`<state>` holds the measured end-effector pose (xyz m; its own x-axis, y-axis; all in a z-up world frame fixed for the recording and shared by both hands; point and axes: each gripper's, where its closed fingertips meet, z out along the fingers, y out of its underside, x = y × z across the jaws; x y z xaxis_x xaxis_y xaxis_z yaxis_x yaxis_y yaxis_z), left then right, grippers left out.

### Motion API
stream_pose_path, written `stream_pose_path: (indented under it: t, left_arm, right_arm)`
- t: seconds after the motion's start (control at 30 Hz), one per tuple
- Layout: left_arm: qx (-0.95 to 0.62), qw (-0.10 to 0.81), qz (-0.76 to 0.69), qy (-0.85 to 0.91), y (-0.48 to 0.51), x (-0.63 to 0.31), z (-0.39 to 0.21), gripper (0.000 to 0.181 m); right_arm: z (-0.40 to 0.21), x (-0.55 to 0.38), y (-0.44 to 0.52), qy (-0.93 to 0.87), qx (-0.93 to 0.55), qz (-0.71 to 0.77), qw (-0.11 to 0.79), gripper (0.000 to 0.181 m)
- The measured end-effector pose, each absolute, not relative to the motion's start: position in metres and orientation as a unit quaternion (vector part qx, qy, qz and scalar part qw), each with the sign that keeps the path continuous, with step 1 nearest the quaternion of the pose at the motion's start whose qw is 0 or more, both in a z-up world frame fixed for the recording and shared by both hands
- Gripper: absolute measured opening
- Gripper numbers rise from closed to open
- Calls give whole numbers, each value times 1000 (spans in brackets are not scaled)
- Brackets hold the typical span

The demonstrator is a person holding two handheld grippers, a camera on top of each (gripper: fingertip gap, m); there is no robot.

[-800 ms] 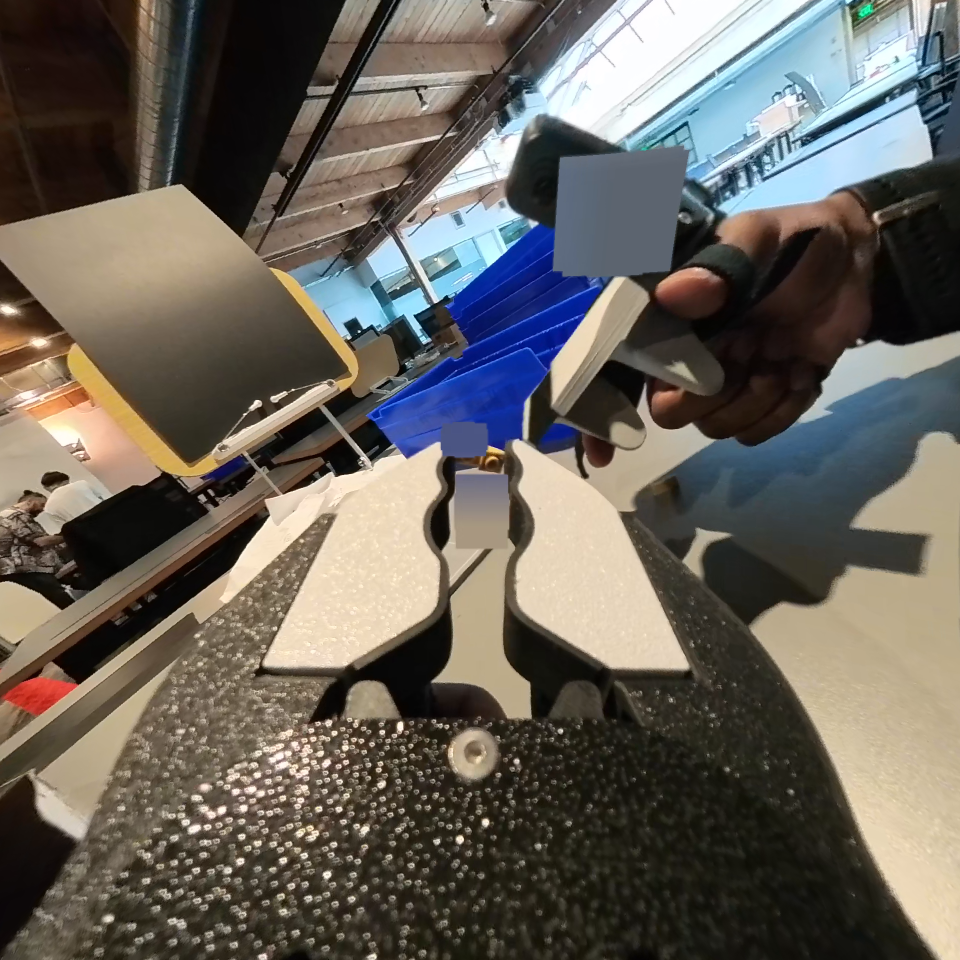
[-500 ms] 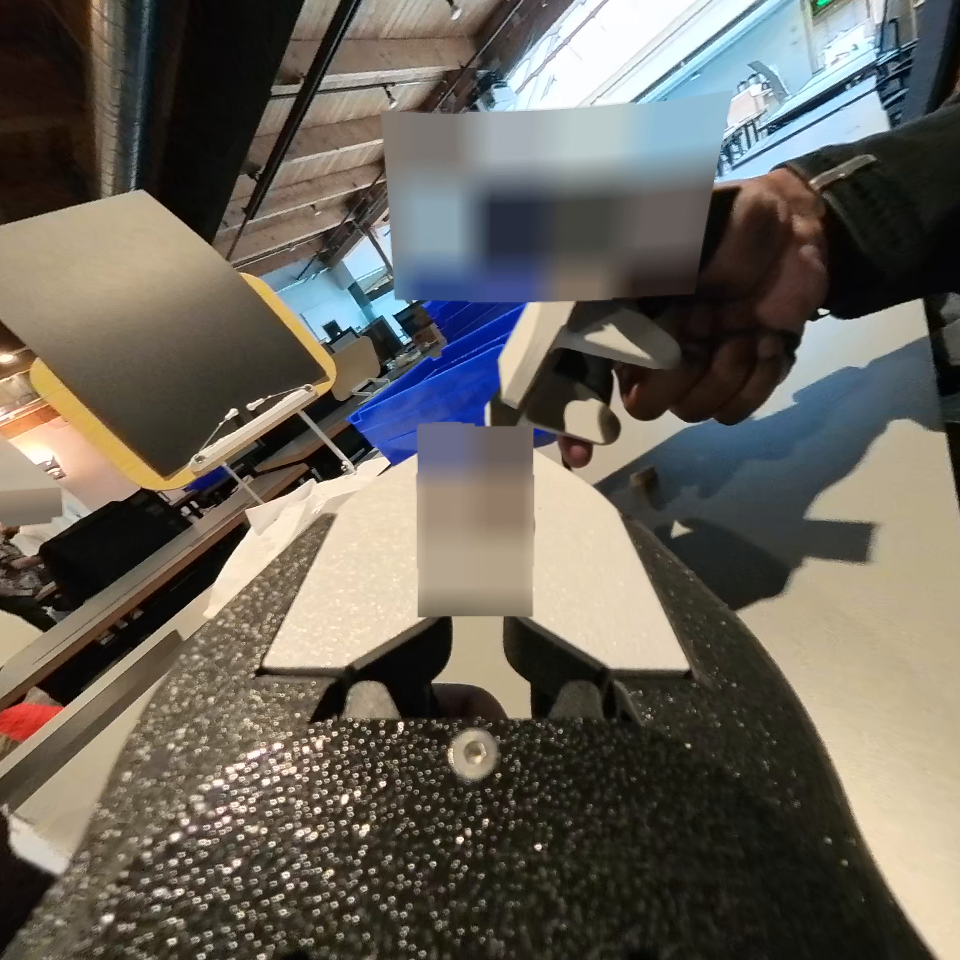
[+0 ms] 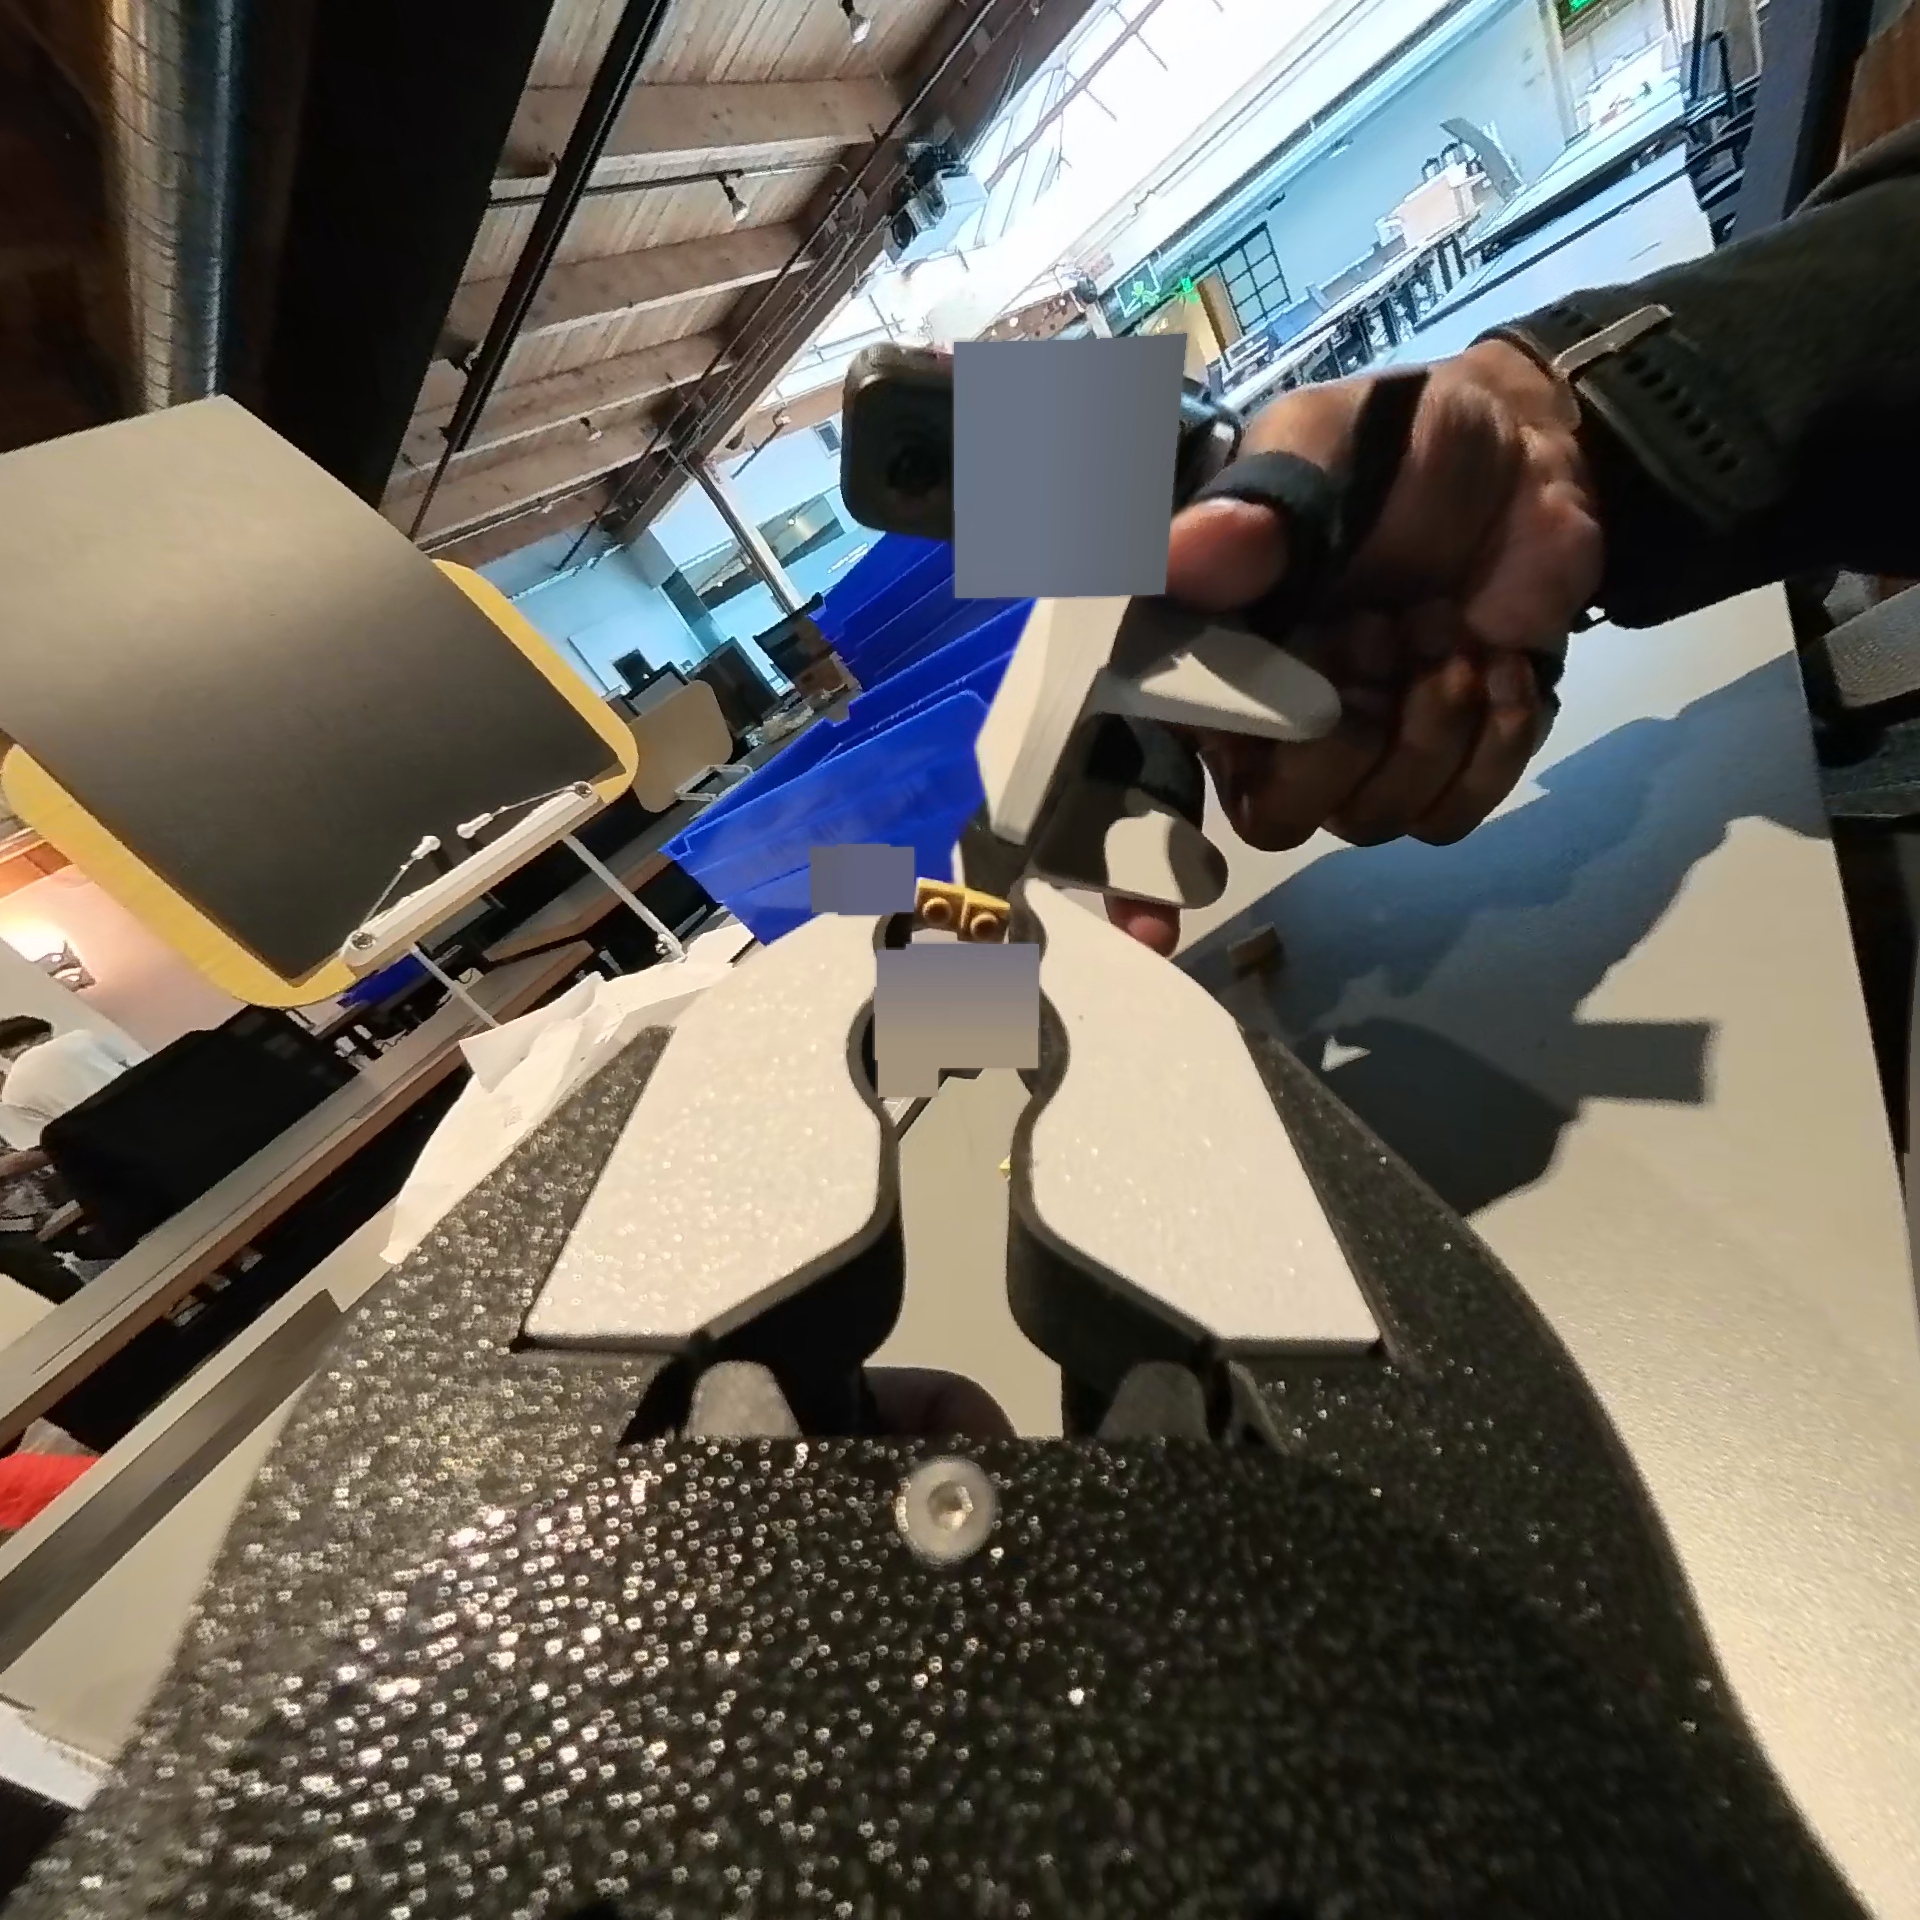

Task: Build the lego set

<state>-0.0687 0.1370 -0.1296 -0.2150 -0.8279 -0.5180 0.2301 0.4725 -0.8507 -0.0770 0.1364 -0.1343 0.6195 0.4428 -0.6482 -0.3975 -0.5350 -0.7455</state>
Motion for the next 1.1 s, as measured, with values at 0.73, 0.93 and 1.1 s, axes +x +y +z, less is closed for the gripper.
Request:
stream_pose_path:
  t: [0.73, 0.93, 1.1]
  left_arm:
    - [-217, 575, -473, 632, 129, -74, -127, 17]
    - [-204, 575, -482, 628, 125, -77, -124, 17]
    - [-202, 573, -479, 633, 124, -76, -127, 18]
  right_arm:
    - [-128, -86, 136, -19, -739, 480, 473, 22]
    - [-125, -93, 135, -32, -733, 496, 464, 19]
    - [-127, -95, 135, -38, -739, 490, 461, 8]
